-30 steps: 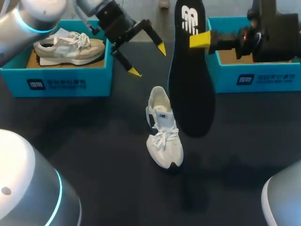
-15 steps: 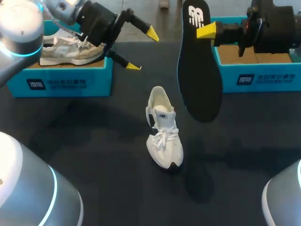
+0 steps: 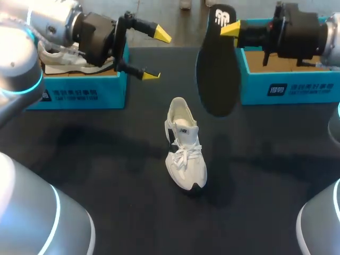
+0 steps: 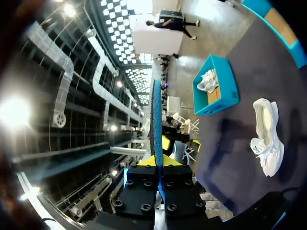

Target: Take the shoe out of the shoebox, open the shoe tongue, remove and reinsert the insole, then place the shoe into the shoebox

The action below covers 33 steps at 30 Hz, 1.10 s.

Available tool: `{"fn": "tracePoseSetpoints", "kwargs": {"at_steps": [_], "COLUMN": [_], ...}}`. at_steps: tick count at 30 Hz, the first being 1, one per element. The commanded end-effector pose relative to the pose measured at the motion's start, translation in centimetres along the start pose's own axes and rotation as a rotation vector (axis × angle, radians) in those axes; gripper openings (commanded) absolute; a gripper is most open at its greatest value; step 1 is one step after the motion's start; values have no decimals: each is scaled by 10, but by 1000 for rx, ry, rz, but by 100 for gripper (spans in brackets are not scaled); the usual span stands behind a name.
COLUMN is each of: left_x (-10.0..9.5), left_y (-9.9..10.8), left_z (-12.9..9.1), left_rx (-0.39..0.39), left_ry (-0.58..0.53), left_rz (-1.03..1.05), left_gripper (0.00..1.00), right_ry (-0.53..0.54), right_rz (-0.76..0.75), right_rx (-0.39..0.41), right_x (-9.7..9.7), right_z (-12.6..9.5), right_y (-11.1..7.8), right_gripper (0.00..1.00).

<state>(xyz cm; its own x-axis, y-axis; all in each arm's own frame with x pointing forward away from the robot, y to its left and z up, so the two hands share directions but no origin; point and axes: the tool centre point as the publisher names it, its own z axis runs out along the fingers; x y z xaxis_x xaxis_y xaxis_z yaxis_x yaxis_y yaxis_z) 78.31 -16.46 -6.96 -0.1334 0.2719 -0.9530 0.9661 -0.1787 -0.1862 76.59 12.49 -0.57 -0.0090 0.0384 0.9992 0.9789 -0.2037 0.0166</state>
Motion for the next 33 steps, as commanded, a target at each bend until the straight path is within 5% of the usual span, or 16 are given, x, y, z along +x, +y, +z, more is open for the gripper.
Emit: {"fn": "tracePoseSetpoints", "kwargs": {"at_steps": [1,15,33], "left_x": [1,-8,-17], "left_y": [-10,-25,-25], "left_z": [3,12,46], "left_rx": [-53,-60,-34], "left_ry": [-164,-246,-268], "left_rz": [28,126,182], "left_gripper": [100,100,100], "right_ry": [-21,-108,-107], "right_rz": [39,239,279], "right_rx": [-31,-31,-28], "right_x": [-11,-36,-45], "right_z": [5,12,56], "right_y": [3,20,37], "right_gripper": [0,0,0]}}
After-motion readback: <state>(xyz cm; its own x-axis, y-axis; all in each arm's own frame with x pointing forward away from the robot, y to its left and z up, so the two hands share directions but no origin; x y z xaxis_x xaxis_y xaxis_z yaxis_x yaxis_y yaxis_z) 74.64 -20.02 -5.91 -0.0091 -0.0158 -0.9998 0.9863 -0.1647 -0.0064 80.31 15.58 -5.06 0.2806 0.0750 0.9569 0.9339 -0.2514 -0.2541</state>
